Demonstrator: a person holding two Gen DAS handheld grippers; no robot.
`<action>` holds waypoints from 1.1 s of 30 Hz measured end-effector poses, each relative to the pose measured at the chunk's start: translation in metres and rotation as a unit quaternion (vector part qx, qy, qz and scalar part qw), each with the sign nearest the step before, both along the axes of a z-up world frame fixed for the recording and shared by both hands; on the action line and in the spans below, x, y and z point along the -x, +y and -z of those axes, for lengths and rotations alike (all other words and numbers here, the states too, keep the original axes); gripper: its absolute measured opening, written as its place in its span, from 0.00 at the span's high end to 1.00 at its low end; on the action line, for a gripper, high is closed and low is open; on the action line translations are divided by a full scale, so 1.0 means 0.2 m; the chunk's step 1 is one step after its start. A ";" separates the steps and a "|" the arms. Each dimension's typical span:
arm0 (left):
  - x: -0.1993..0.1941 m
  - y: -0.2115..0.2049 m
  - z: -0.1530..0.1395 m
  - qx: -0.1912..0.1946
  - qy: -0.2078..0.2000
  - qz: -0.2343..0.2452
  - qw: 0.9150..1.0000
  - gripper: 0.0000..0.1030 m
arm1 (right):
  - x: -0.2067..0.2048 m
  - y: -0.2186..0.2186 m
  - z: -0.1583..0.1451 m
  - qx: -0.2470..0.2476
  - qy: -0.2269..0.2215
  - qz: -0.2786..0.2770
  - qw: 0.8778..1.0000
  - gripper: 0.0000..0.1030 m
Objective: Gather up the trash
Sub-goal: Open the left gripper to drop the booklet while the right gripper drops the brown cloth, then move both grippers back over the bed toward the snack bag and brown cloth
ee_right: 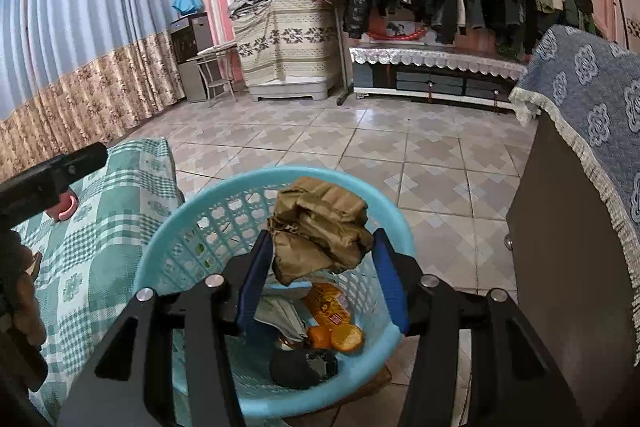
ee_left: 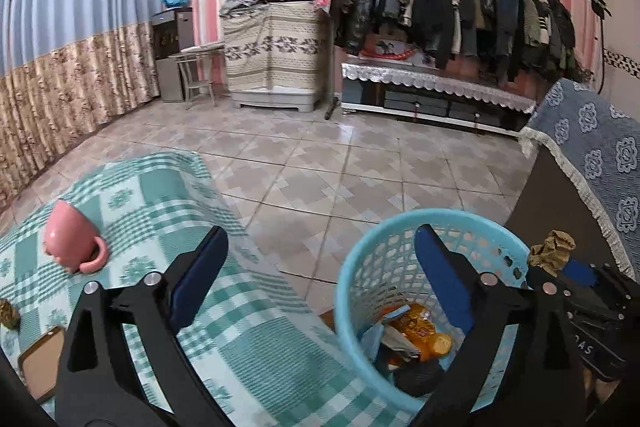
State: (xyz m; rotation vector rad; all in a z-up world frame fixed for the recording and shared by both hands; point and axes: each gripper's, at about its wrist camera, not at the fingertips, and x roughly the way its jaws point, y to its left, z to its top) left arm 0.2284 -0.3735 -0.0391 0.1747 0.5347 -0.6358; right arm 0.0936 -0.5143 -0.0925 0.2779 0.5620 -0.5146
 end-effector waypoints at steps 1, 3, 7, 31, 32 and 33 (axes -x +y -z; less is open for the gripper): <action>0.01 0.02 -0.01 -0.002 -0.006 -0.006 1.000 0.08 | -0.02 0.01 0.00 0.002 0.000 -0.003 1.000 0.50; 0.02 0.06 -0.02 -0.004 -0.016 -0.018 1.000 0.07 | -0.06 0.03 -0.01 0.002 0.002 -0.010 1.000 0.50; 0.01 0.19 -0.06 0.005 -0.018 -0.042 0.999 0.06 | -0.13 0.05 -0.02 -0.002 0.003 -0.017 1.000 0.49; 0.06 1.03 -0.13 0.011 -0.046 -0.167 0.985 0.05 | -0.19 0.43 -0.20 0.049 -0.025 -0.037 0.998 0.04; 0.07 1.07 -0.12 0.011 -0.047 -0.172 0.984 0.05 | -0.20 0.48 -0.22 0.053 -0.029 -0.045 0.997 0.04; 0.07 1.11 -0.12 0.009 -0.048 -0.178 0.983 0.05 | -0.21 0.51 -0.23 0.053 -0.030 -0.051 0.997 0.04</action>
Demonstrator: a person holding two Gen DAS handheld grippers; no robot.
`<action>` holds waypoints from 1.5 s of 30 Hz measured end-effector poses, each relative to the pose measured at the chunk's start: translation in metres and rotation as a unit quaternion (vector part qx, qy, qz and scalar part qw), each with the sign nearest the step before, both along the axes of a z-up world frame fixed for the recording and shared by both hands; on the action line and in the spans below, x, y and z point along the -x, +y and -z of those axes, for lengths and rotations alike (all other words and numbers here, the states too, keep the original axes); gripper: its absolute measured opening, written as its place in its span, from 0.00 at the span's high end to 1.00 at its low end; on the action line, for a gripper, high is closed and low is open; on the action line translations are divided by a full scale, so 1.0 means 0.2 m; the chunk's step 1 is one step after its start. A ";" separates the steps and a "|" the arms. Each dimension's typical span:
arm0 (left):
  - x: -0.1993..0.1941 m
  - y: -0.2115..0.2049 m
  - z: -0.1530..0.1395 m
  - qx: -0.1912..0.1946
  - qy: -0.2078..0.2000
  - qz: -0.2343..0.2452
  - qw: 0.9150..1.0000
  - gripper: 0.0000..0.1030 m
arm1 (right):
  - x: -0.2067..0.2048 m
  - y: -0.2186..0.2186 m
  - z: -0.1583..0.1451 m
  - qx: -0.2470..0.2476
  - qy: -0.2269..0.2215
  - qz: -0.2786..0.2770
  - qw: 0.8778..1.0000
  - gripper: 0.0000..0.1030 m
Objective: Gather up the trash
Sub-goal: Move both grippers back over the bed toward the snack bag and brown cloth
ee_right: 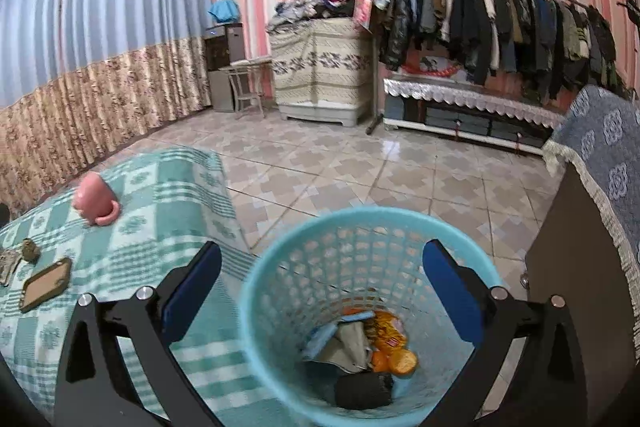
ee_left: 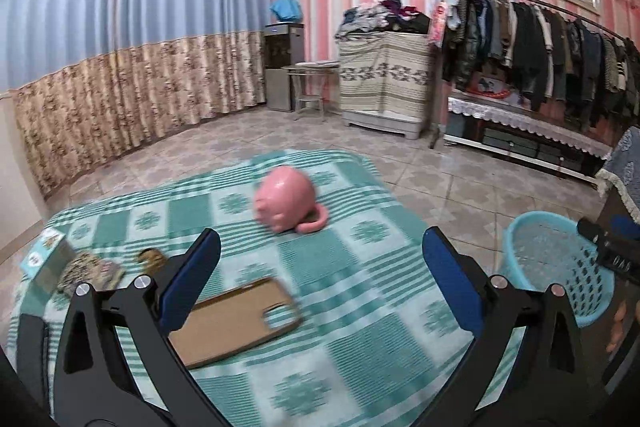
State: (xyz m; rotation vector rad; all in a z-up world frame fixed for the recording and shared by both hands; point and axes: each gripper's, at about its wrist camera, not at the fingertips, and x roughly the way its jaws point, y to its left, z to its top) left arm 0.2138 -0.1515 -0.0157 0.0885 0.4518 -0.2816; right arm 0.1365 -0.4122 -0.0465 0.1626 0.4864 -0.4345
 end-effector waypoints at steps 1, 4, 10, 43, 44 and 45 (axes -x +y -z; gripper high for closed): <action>0.00 0.07 0.00 -0.004 -0.001 -0.012 1.000 0.05 | -0.01 0.03 -0.01 -0.001 -0.001 -0.007 1.000 0.04; 0.01 0.23 0.02 -0.006 -0.001 -0.041 0.999 0.05 | -0.07 0.15 -0.01 -0.003 -0.002 -0.034 0.999 0.04; 0.00 0.58 0.07 -0.008 0.007 -0.101 0.995 0.05 | -0.22 0.43 0.02 0.005 0.013 -0.098 0.995 0.04; -0.63 1.21 0.58 -0.039 0.201 -0.162 0.965 0.22 | -0.74 1.39 0.33 0.021 0.096 -0.273 0.957 0.04; -0.65 1.21 0.60 -0.032 0.215 -0.150 0.965 0.28 | -0.74 1.40 0.34 0.021 0.098 -0.274 0.956 0.04; -0.65 1.21 0.60 -0.027 0.213 -0.149 0.965 0.30 | -0.74 1.41 0.34 0.021 0.099 -0.275 0.956 0.04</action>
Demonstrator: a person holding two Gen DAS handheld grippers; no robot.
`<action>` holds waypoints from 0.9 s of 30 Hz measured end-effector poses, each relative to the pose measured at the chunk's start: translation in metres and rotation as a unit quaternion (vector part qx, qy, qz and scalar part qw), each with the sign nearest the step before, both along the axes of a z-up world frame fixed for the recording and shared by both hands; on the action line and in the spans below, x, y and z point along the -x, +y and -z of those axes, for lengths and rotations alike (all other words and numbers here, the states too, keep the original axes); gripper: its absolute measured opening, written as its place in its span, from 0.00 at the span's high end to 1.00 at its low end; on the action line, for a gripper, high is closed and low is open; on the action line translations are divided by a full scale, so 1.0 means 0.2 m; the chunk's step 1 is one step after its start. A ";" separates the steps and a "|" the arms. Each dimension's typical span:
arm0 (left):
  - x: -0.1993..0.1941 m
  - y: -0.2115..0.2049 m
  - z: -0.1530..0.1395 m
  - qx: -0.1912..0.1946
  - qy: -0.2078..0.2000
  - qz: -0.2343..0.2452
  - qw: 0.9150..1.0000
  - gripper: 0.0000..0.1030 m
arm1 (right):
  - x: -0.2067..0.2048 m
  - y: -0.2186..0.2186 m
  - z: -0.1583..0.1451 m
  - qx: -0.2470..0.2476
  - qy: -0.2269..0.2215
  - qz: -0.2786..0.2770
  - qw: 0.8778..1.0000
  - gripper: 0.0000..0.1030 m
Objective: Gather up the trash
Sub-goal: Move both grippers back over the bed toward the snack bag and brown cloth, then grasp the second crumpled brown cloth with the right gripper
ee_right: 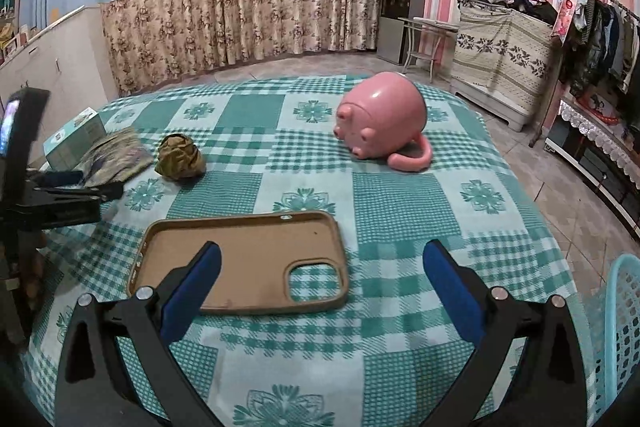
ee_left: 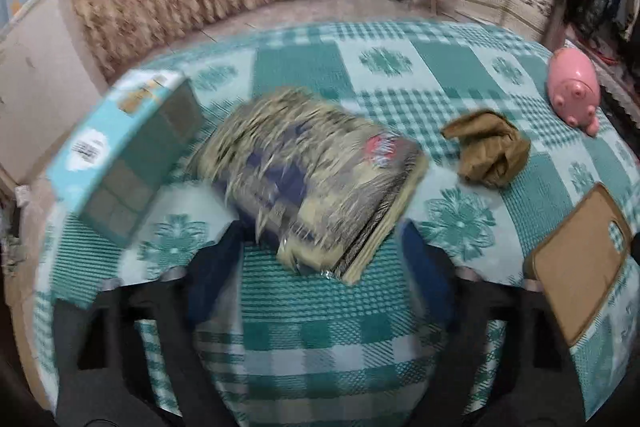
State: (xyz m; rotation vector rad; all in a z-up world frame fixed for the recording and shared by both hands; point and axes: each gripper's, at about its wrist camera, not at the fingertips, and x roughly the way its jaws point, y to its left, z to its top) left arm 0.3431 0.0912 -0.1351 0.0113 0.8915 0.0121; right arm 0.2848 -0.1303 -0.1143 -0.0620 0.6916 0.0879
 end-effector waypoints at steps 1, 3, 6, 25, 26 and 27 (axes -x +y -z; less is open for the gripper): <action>0.00 0.01 -0.01 0.008 -0.004 0.000 1.000 0.39 | -0.01 0.01 0.00 -0.001 0.001 -0.002 1.000 0.04; 0.01 0.03 -0.01 0.020 -0.011 -0.003 1.000 0.49 | -0.02 0.04 0.01 -0.001 0.003 -0.007 1.000 0.04; 0.03 0.09 -0.02 0.056 -0.024 -0.015 0.998 0.69 | -0.05 0.10 0.00 0.001 0.000 -0.016 1.000 0.04; 0.15 0.37 -0.07 0.113 -0.074 -0.133 0.982 0.21 | -0.41 0.49 0.00 -0.034 0.040 -0.086 0.995 0.12; 0.15 0.38 -0.07 0.115 -0.076 -0.137 0.981 0.21 | -0.43 0.50 0.01 -0.041 0.048 -0.090 0.994 0.21; 0.15 0.38 -0.06 0.116 -0.074 -0.137 0.981 0.20 | -0.45 0.52 0.02 -0.044 0.055 -0.095 0.993 0.27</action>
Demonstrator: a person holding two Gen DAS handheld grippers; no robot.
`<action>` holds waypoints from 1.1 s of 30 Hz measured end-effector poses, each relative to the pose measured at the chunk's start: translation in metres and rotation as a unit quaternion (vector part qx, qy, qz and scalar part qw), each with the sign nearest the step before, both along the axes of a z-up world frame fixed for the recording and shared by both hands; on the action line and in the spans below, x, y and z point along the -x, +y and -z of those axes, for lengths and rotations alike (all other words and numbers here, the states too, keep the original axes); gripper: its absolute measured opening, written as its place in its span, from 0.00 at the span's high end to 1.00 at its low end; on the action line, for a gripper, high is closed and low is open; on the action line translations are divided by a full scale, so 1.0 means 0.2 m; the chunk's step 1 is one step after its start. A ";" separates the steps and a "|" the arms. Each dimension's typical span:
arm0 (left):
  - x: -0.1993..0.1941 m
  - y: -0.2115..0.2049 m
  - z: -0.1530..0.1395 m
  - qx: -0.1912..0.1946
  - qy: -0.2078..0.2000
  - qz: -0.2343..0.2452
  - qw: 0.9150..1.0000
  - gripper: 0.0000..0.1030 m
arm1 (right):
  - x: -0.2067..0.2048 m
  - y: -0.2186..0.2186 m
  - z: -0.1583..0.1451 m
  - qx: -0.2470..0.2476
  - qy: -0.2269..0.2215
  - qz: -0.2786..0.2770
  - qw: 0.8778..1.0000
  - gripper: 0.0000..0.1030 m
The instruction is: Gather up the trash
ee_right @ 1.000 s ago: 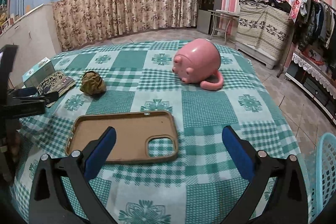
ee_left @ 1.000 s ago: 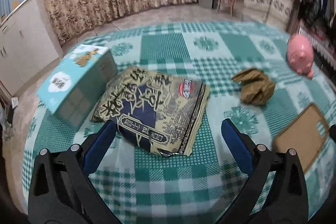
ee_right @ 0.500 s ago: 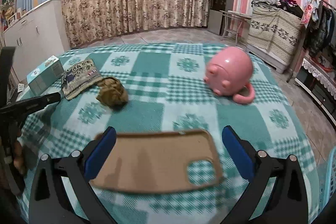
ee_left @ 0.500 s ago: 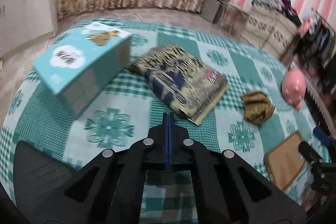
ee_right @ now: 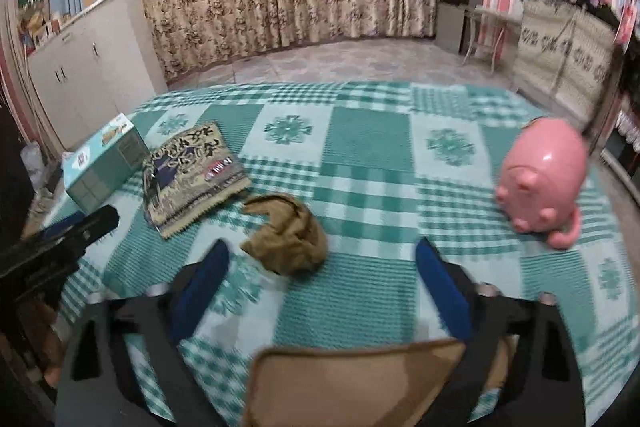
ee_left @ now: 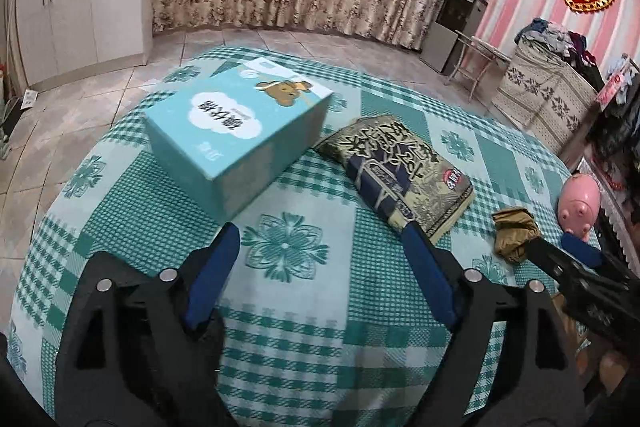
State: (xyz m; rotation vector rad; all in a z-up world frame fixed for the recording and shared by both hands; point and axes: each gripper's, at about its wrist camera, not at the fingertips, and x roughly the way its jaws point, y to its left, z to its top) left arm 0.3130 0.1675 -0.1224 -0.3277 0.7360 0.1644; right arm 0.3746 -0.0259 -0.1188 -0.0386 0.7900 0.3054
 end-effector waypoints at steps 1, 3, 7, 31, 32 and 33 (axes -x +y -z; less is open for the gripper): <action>-0.01 0.00 0.01 0.006 0.006 0.003 1.000 0.20 | -0.01 0.01 0.01 0.000 0.004 -0.005 1.000 0.29; -0.02 0.00 0.01 0.003 0.008 0.005 1.000 0.20 | -0.03 0.05 0.05 0.001 0.015 -0.026 1.000 0.51; -0.04 -0.05 0.01 -0.020 0.007 0.016 1.000 0.17 | 0.02 -0.02 0.01 -0.013 -0.012 -0.030 0.999 0.55; -0.42 -0.46 0.04 -0.111 0.069 0.138 0.982 0.42 | 0.59 -1.02 -0.08 -0.023 -0.061 0.148 0.987 0.55; -0.43 -0.46 0.04 -0.110 0.068 0.141 0.982 0.44 | 0.60 -1.04 -0.08 -0.028 -0.062 0.150 0.986 0.55; -0.43 -0.46 0.04 -0.110 0.067 0.142 0.981 0.50 | 0.60 -1.05 -0.08 -0.032 -0.063 0.151 0.986 0.55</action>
